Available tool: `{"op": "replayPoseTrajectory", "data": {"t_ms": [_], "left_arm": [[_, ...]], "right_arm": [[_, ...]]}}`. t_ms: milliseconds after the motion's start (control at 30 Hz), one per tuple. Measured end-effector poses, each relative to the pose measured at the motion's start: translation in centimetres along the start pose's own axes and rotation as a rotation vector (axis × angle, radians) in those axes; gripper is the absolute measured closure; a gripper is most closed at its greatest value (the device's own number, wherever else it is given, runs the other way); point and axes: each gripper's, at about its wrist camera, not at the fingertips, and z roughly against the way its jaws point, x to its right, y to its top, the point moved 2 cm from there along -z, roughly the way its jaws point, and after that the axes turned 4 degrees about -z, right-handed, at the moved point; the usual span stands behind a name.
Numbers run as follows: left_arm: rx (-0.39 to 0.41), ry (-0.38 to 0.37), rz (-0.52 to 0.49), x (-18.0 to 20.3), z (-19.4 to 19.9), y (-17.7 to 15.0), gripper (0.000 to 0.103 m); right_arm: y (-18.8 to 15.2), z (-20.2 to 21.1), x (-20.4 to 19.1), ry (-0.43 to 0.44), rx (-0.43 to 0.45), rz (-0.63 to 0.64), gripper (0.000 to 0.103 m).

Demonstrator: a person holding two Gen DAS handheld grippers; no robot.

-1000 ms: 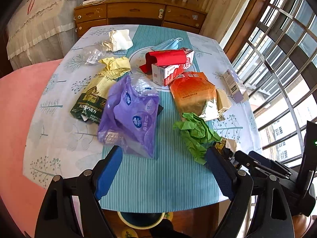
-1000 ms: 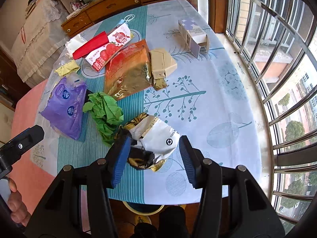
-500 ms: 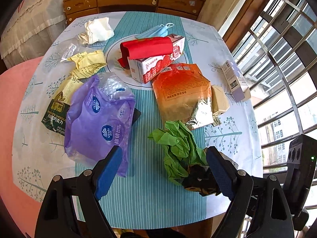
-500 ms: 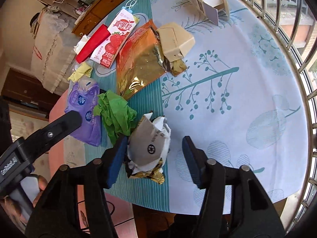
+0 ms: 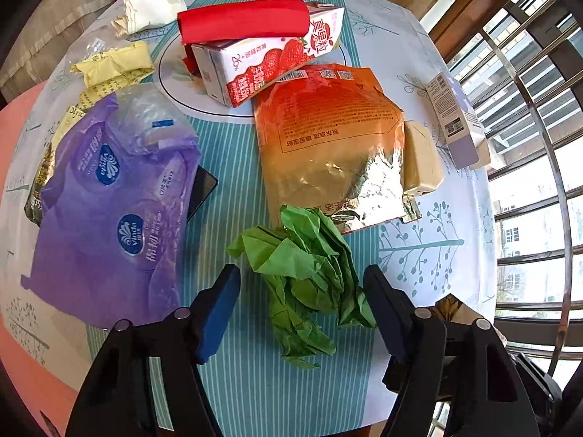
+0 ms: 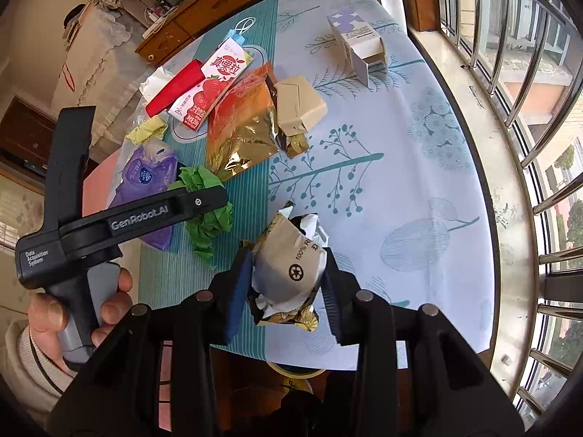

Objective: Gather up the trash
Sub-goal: 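Carry the wrapper and green paper in both tools over the blue bin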

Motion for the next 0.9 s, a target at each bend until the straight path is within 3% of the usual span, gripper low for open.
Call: {"op": "replayPoseTrajectory", "data": {"t_ms": [33,200,500,900], "left_arm": [[-0.007,0.010,-0.009,0.2,-0.5,0.0,0.052],[0.010,0.047,-0.095,1.6,0.2,-1.1,0.065],[0.103,0.015,-0.180,-0.1,7.6,-5.7,0.065],[0.197,-0.004,-0.203,-10.2,18.7,-16.3,0.065]], "right_arm": [[-0.2,0.1,0.0,-0.005,0.001,0.005,0.069],[-1.2,1.2,-0.7,-0.009,0.018,0.033,0.070],[-4.3,4.2,-4.4,-0.002,0.057,0.077,0.070],[-13.2,6.2,-12.8,-0.033,0.091,0.127,0.070]]}}
